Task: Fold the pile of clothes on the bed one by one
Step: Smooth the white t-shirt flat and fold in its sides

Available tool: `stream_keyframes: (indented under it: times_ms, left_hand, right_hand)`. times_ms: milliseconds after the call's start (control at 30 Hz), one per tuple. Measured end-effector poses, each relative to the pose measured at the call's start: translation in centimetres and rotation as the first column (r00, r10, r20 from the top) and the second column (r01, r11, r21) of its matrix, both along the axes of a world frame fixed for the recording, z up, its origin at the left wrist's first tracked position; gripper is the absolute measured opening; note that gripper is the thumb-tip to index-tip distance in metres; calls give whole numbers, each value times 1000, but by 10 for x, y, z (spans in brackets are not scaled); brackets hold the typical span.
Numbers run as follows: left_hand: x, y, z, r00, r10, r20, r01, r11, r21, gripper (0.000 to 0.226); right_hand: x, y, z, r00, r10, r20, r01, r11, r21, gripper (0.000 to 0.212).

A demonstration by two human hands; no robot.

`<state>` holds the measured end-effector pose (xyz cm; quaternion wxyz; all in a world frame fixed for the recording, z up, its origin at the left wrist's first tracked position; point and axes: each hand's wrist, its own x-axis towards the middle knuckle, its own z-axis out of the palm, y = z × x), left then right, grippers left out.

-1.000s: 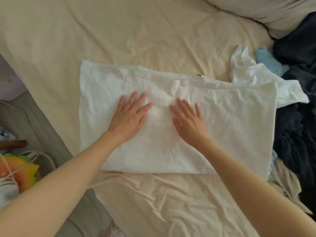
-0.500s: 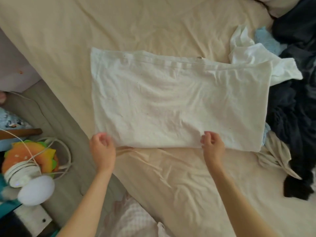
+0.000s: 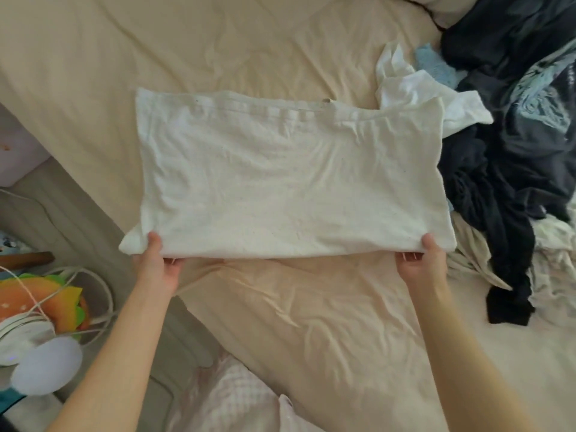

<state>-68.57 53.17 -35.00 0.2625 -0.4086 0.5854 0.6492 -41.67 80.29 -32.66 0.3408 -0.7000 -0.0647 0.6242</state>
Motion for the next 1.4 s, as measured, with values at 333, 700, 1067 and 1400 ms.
stream_keyframes:
  times_ms: [333,700,1067,1400]
  left_hand:
    - [-4,-32,22,997,-30,-66,18,984,-175,41]
    - [35,10,59,606,-636,-478,346,752,-562,38]
    - [215,152,31,-694,-702,-163,415,-205,-886,47]
    - [179,66,-36,-570,-820,58,239,-233,-943,41]
  right_hand:
    - [39,-57,-14,946,142,292,-71,968,-243,40]
    - [19,-99,-35,334,795,506,-912,408,-40,41]
    - [94,-28,-7,858,435,-272,-422,900,108,62]
    - [87,-15,-41,613,739,278,-780,622,67,17]
